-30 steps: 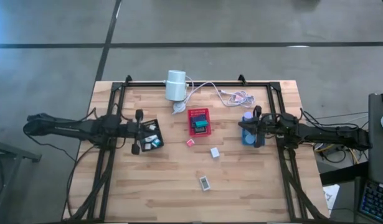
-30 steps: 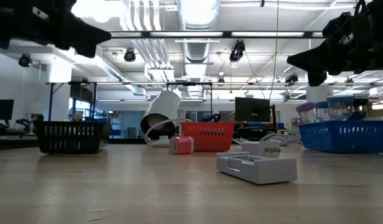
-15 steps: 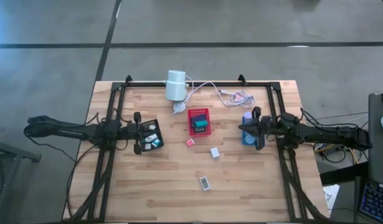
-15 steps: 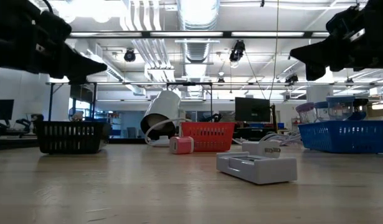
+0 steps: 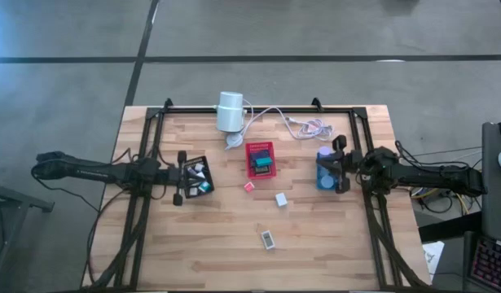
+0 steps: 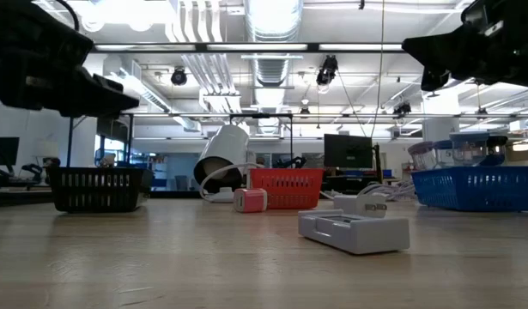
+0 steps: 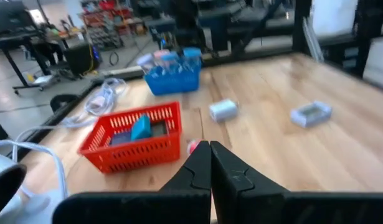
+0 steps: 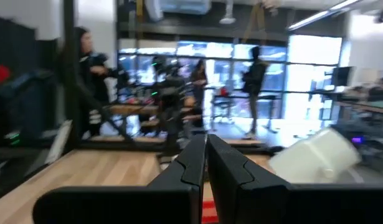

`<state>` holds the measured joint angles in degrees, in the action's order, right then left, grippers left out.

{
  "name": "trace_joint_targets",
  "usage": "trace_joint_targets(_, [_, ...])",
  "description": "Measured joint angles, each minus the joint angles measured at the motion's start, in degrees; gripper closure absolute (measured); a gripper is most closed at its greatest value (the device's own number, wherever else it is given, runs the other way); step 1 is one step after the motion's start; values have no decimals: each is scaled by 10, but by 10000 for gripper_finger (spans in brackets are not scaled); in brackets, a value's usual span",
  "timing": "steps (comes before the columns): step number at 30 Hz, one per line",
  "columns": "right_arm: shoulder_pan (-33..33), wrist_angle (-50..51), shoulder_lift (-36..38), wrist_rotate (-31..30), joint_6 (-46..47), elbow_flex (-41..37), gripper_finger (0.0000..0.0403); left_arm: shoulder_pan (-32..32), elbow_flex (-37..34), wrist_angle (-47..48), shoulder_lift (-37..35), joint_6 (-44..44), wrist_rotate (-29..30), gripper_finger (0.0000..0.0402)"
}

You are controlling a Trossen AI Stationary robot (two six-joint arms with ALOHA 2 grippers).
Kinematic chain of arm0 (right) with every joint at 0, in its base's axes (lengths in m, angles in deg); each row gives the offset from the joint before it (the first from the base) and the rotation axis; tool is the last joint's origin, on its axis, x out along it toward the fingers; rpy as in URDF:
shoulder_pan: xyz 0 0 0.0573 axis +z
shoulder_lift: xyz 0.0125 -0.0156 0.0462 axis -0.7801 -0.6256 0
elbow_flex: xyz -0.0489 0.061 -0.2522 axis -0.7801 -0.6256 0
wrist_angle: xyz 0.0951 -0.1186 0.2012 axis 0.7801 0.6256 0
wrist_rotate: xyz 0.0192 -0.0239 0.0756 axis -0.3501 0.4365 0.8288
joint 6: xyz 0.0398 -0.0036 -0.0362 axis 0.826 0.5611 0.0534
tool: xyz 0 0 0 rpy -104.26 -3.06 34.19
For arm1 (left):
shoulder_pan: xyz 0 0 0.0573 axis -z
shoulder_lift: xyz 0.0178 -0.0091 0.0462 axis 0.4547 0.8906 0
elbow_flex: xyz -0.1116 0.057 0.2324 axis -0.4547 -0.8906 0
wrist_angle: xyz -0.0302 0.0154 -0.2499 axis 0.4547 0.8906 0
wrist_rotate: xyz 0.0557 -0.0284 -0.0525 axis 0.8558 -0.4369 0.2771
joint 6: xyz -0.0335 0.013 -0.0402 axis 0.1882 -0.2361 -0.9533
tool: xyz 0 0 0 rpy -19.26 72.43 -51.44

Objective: Pick & Place Office items
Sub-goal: Put the white digital clock into the red basket

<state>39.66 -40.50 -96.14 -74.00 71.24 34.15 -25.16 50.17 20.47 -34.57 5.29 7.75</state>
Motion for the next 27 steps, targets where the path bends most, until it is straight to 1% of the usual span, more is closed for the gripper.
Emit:
trace_joint_targets(3, [0,-16,0,-31,1,0,390,-1,0,21,0,20,-1,401])
trace_joint_targets(6, [0,-16,0,-32,0,0,390,-1,0,20,0,24,-2,401])
trace_joint_targets(9, [0,-16,0,-32,-8,0,390,-5,0,7,0,46,-2,401])
trace_joint_targets(14, [0,-15,0,-32,-27,0,390,-13,0,-37,-2,52,-2,401])
trace_joint_targets(17, [0,-16,1,-32,-17,0,390,-14,5,-30,-24,51,0,401])
trace_joint_targets(19, [0,-15,1,-32,-5,0,390,-13,14,-8,-46,47,0,401])
trace_joint_targets(22, [0,-12,1,-31,5,0,390,-14,27,66,-89,37,0,401])
trace_joint_targets(25, [0,-8,0,-31,15,0,390,-13,33,131,-143,33,0,401])
trace_joint_targets(27, [0,-8,0,-31,20,0,390,-13,29,154,-180,33,0,401])
